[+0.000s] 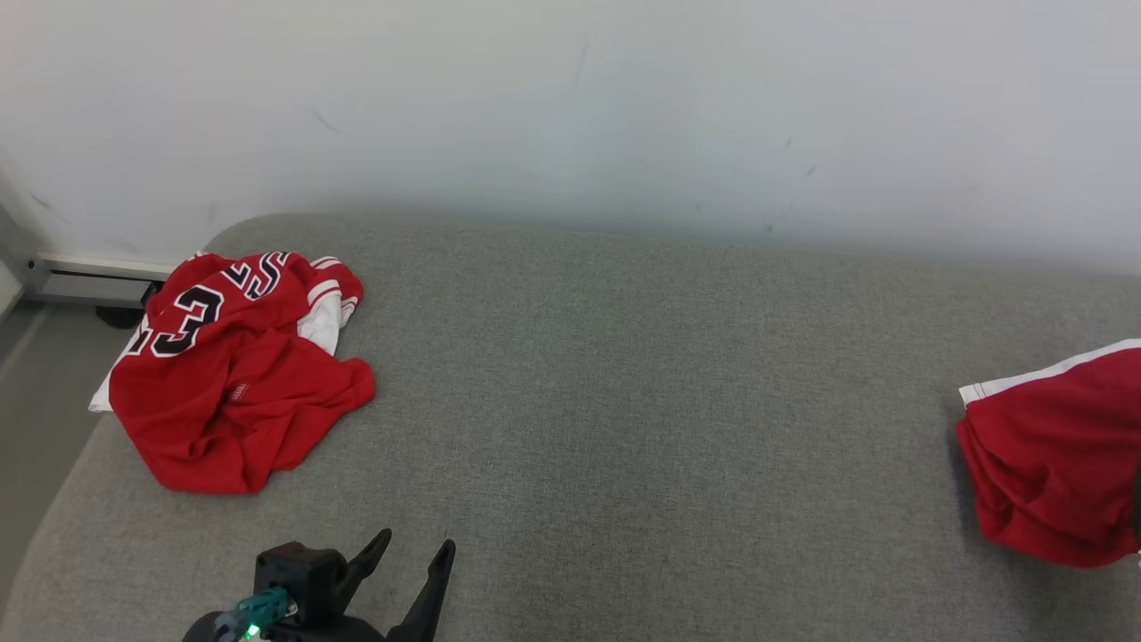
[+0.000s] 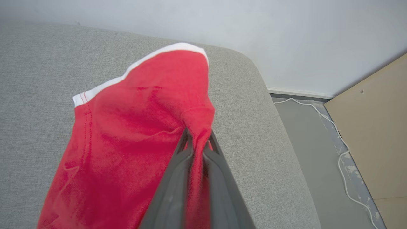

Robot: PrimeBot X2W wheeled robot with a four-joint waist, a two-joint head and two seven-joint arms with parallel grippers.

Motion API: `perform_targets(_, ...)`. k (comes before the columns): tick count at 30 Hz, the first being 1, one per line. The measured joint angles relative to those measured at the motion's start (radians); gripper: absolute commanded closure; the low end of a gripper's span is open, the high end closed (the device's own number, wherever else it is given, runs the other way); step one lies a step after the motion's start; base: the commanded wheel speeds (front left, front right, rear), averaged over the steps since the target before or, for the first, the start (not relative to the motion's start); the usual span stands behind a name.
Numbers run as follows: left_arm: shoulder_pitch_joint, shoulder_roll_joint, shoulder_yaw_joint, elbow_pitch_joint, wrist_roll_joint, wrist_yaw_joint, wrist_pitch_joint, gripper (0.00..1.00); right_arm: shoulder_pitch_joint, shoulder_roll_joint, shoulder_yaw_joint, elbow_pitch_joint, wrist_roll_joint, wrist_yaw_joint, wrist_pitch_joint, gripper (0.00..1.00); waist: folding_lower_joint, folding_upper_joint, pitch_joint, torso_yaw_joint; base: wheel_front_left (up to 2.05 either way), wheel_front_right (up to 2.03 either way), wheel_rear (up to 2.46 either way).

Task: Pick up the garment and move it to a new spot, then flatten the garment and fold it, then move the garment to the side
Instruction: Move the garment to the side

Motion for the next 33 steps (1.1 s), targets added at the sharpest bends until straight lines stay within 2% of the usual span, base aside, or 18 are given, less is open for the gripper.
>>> perform_targets(12, -0.004, 0.007, 0.000, -0.008, 0.004, 0.000, 0.003, 0.00, -0.001, -0.017, -0.017, 0.065, 0.001, 0.000, -0.040, 1.00, 0.0000, 0.0000, 0.036, 0.004, 0.00, 0.00, 0.00)
perform_targets(13, -0.005, 0.008, 0.001, -0.008, 0.004, 0.000, 0.007, 0.00, -0.001, -0.017, -0.020, 0.069, 0.001, 0.000, -0.045, 0.78, 0.0001, 0.0000, 0.037, 0.003, 0.00, 0.00, 0.00)
perform_targets(14, -0.006, 0.008, -0.001, -0.008, 0.005, -0.001, 0.010, 0.00, -0.001, -0.017, -0.022, 0.081, -0.009, -0.004, -0.055, 0.00, 0.0000, 0.0000, 0.038, 0.002, 0.00, 0.00, 0.00)
perform_targets(20, -0.012, 0.008, -0.003, -0.007, 0.005, -0.001, 0.011, 0.00, -0.005, -0.035, -0.030, 0.086, -0.058, -0.009, -0.112, 0.00, 0.0000, 0.0000, 0.036, -0.002, 0.00, 0.00, 0.00)
perform_targets(25, -0.018, 0.008, -0.003, -0.006, 0.005, -0.001, 0.011, 0.00, -0.021, -0.036, -0.036, 0.055, -0.054, -0.009, -0.191, 0.00, 0.0000, 0.0000, 0.026, -0.007, 0.00, 0.00, 0.00)
perform_targets(33, -0.018, 0.014, 0.023, -0.002, 0.006, 0.000, -0.009, 0.00, -0.026, 0.068, -0.041, 0.012, 0.052, 0.077, -0.283, 0.00, 0.0000, 0.0000, 0.002, -0.017, 0.00, 0.00, 0.00)
